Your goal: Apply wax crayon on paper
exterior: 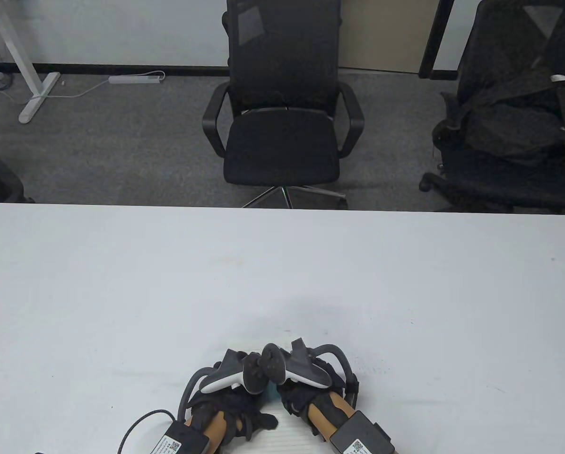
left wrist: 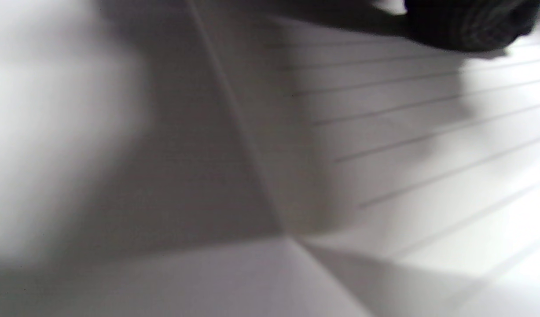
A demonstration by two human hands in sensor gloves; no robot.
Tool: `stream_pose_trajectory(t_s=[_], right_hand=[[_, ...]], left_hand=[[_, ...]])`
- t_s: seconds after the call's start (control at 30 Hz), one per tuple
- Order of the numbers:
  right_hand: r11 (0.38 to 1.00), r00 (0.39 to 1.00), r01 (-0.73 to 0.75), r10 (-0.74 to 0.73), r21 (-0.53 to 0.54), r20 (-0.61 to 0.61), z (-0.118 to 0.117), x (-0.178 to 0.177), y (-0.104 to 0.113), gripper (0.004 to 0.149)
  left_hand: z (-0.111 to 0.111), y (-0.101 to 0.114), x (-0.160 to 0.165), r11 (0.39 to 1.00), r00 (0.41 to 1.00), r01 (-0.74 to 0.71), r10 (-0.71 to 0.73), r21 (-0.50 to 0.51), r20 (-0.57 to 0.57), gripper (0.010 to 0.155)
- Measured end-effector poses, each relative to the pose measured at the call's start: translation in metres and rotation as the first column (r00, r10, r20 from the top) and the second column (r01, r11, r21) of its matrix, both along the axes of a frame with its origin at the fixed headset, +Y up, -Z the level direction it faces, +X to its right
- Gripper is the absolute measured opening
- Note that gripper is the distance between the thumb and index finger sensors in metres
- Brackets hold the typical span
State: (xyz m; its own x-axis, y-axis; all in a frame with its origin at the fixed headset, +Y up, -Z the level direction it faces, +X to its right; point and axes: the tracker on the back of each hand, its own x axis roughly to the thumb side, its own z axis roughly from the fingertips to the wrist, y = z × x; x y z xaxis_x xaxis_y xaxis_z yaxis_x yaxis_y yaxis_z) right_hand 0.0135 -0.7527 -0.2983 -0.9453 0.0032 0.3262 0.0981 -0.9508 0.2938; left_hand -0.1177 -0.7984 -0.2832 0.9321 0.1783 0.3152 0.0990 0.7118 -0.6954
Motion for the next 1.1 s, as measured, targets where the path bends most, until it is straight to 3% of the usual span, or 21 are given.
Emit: stream_pose_trajectory(t_s=[0.13,0.23,0.33,0.53,0.6,0.7,0.9,0.97,1.07,1.1], right_hand=[[0.987,0.998,0.038,-0.047,0.158,0.05,-0.0005,0.0011,-0.0014,0.041],[0.991,0.998,0.031,-0.039,0.134,0.051,-0.0013,0.0029,-0.0004,0.041],[1.0,1.0,0.008,-0.008,-0.009,0.004,-0.0009,0.0016,0.0012,0.041],[0.985,0.997,0.022,-0.034,0.171,0.065,-0.0012,0.0033,-0.0008,0.041],[0.987,0.998,0.027,-0.036,0.156,0.053,-0.0006,0.0037,-0.0004,0.041],[1.0,0.999,-0.027,0.027,0.014,0.017,-0.0008,0.0016,0.0026,0.041],[0.985,0.996,0.033,-0.047,0.171,0.078,-0.0025,0.0052,-0.0006,0.041],[0.987,0.996,0.042,-0.053,0.155,0.068,-0.0021,0.0064,-0.0003,0.041],[0.999,1.0,0.014,-0.015,0.037,0.024,-0.0023,0.0041,0.0018,0.041],[0.998,1.0,0.022,-0.023,0.051,0.021,-0.0011,0.0028,0.0015,0.041]], left_hand=[[0.0,0.0,0.0,1.0,1.0,0.0,0.0,0.0,0.001,0.106],[0.0,0.0,0.0,1.0,1.0,0.001,-0.001,0.0,0.001,0.106],[-0.0001,0.0,0.0001,1.0,1.0,0.001,-0.001,0.001,0.001,0.106],[0.0,-0.0002,-0.0001,1.0,1.0,-0.001,0.001,0.0,0.0,0.106],[-0.0001,-0.0003,0.0,1.0,1.0,-0.001,0.001,0.0,0.0,0.106],[0.0,-0.0004,-0.0001,1.0,1.0,0.0,0.0,0.0,0.0,0.106],[0.0001,-0.0005,-0.0003,1.0,1.0,-0.002,0.002,-0.001,-0.001,0.106],[0.0001,-0.0005,-0.0003,1.0,1.0,-0.002,0.002,-0.001,-0.001,0.106],[0.0001,-0.0005,-0.0003,1.0,1.0,-0.002,0.002,-0.001,-0.001,0.106],[0.0001,-0.0006,-0.0003,1.0,1.0,-0.002,0.002,-0.001,-0.001,0.106]])
